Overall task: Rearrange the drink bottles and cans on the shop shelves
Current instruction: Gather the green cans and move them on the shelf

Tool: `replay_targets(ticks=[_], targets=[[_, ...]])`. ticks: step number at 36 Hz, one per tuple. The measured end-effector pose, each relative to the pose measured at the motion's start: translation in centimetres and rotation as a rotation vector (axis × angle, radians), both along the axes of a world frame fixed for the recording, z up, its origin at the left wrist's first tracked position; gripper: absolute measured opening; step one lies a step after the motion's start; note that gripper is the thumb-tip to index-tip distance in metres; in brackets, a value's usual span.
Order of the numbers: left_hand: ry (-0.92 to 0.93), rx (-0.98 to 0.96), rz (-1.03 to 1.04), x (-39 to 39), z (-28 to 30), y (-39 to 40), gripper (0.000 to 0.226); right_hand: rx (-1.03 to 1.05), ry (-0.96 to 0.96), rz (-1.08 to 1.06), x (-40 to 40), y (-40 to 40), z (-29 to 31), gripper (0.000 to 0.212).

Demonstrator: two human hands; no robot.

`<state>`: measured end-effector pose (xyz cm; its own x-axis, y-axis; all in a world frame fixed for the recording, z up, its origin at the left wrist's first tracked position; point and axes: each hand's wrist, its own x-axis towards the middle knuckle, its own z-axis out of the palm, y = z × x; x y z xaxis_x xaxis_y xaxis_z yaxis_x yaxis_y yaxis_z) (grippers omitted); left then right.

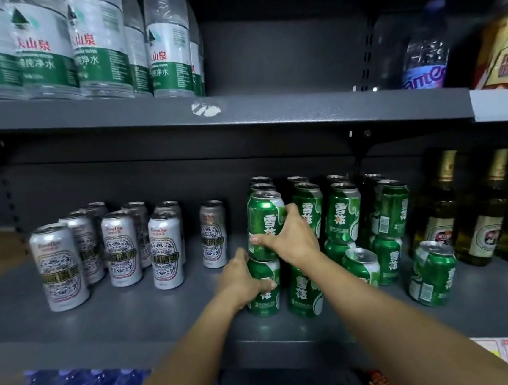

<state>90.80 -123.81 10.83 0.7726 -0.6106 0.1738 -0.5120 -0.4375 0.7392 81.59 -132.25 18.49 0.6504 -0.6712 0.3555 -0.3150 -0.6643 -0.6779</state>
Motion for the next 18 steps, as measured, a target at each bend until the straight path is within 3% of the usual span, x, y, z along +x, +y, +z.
replay_targets(ticks=[5, 10, 18], targets=[[0.033, -0.006, -0.014, 0.30, 0.04, -0.20, 0.076, -0.062, 0.067, -0.016, 0.41, 0.59, 0.25, 0.075], [0.029, -0.002, -0.017, 0.13, -0.05, -0.23, 0.071, -0.020, 0.091, -0.005, 0.28, 0.22, 0.33, 0.072], [0.050, -0.035, -0.008, -0.03, -0.56, -0.17, 0.072, -0.061, 0.152, 0.043, 0.73, 0.01, 0.26, 0.093]])
